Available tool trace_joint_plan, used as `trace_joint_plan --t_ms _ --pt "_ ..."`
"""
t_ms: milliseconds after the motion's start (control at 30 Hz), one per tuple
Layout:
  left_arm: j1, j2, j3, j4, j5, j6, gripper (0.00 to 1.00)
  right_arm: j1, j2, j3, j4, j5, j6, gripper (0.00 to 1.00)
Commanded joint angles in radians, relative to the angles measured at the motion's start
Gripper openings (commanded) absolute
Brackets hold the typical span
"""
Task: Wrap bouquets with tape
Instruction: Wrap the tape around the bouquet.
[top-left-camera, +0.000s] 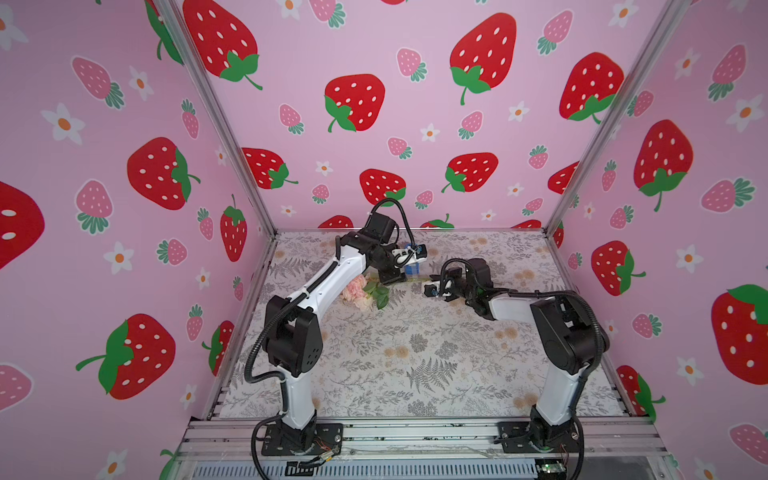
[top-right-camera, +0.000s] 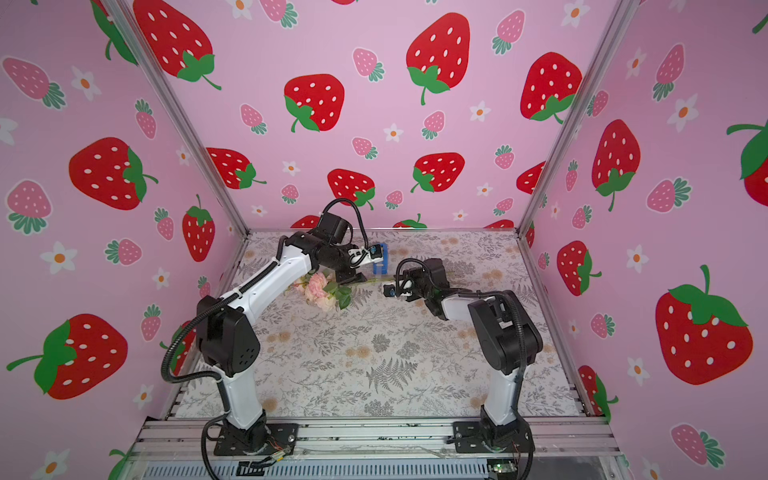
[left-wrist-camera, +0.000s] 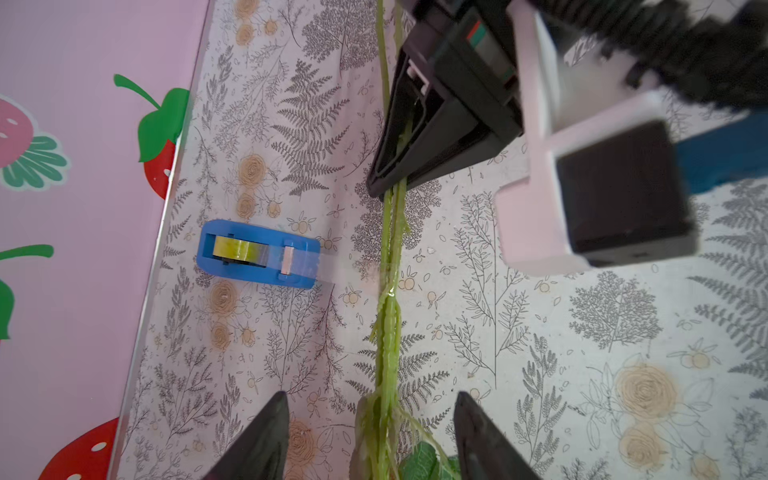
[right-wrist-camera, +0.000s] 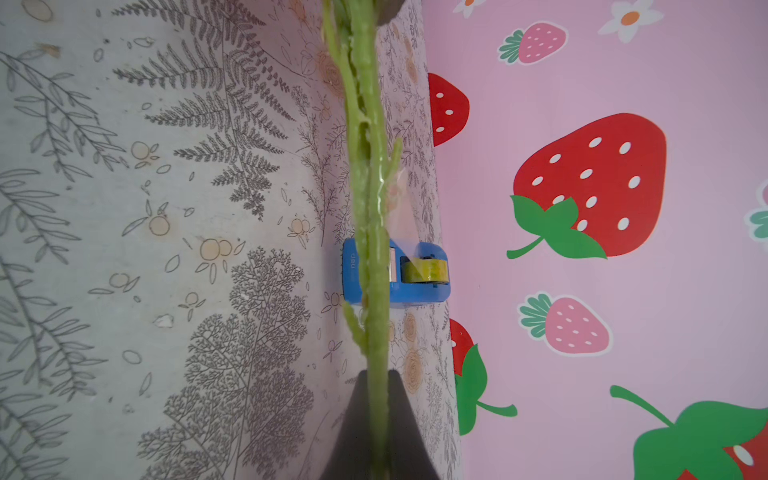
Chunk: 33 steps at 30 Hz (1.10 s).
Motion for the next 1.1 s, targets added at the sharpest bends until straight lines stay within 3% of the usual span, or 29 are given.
trace_joint_plan --t_ms 0,233,367,467,633,700,733,833,867,967,1067 --pt "-0.01 0.048 0.069 -0.107 0.021 0.003 0.64 0.021 -0.06 -0.004 0.114 -0.063 -0.021 0.0" --pt "-0.024 0.132 0.113 -0.101 -0.033 0.029 0.64 0.024 -0.086 -0.02 0.107 -0.095 -0.013 0.0" --pt "-0.033 0.159 0.123 -0.054 -0.083 0.029 0.6 0.024 -0.088 -0.029 0.11 -0.101 -0.013 0.0" --pt "-0.033 0.175 0.144 -0.05 -0.07 0.018 0.47 0.026 -0.084 -0.033 0.103 -0.105 -0.024 0.0" --pt "-0.035 0.171 0.129 -0.029 -0.07 0.028 0.0 0.026 -0.09 -0.048 0.12 -0.106 0.022 0.0" --pt "-0.036 0.163 0.11 -0.003 -0.088 0.018 0.0 0.026 -0.1 -0.057 0.131 -0.103 0.064 0.0" --pt "-0.035 0.159 0.104 0.006 -0.096 0.018 0.0 0.026 -0.106 -0.061 0.129 -0.104 0.089 0.09" --pt "-0.034 0.138 0.064 0.067 -0.147 0.025 0.0 0.025 -0.15 -0.106 0.146 -0.108 0.16 0.55" --pt "-0.032 0.129 0.046 0.085 -0.167 0.034 0.0 0.026 -0.172 -0.123 0.154 -0.104 0.184 0.62" --pt "-0.034 0.102 -0.016 0.164 -0.245 0.081 0.0 0.021 -0.258 -0.154 0.096 -0.094 0.264 0.67" --pt "-0.05 0.074 -0.087 0.298 -0.341 0.118 0.0 -0.015 -0.365 -0.178 0.062 -0.058 0.442 0.68"
